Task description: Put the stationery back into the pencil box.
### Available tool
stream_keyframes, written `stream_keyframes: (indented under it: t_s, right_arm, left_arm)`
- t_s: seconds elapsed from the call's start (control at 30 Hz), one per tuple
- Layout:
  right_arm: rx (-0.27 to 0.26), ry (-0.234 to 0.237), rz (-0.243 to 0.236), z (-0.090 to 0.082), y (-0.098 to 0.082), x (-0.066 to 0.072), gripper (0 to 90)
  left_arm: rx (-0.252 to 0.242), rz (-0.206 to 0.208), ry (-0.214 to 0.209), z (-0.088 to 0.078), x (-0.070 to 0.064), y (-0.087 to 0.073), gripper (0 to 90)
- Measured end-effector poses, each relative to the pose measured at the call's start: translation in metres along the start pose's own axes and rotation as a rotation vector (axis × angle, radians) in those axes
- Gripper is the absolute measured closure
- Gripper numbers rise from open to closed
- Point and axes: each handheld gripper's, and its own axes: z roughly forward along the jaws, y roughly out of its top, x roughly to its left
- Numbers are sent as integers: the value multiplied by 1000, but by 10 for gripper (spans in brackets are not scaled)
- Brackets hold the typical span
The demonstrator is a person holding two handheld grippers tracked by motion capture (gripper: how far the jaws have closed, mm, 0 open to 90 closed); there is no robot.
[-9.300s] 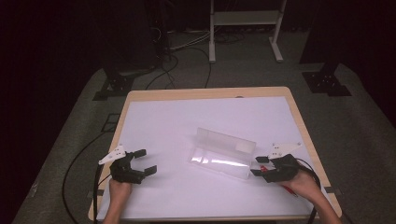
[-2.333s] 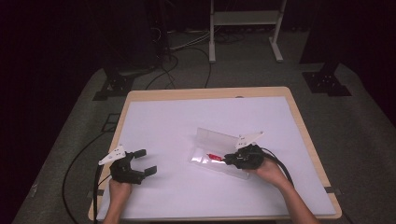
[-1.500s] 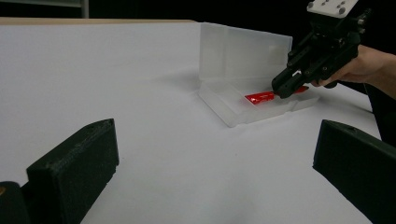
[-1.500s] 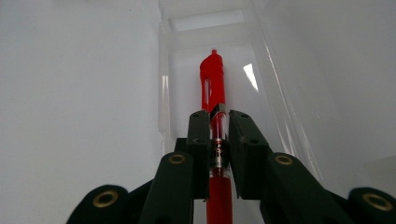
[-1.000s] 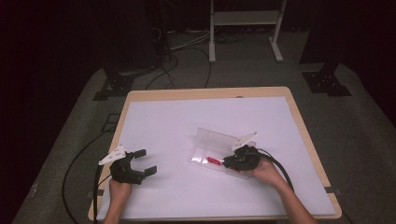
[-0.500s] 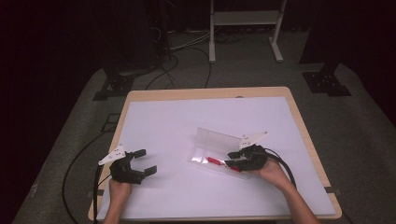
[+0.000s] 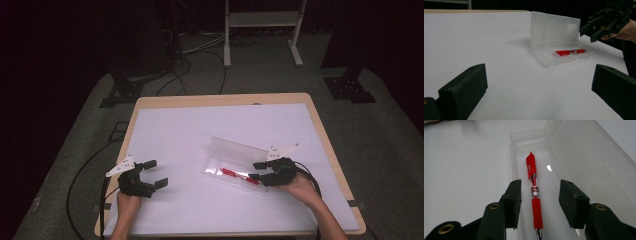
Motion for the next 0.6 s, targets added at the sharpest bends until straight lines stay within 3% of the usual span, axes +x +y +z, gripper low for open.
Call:
stream_keyframes:
  t_s: [0.6]
  right_arm:
    - [-6,-24,22,-19,-12,-3,484]
  left_arm:
    - [3,-1,2,0,0,0,0]
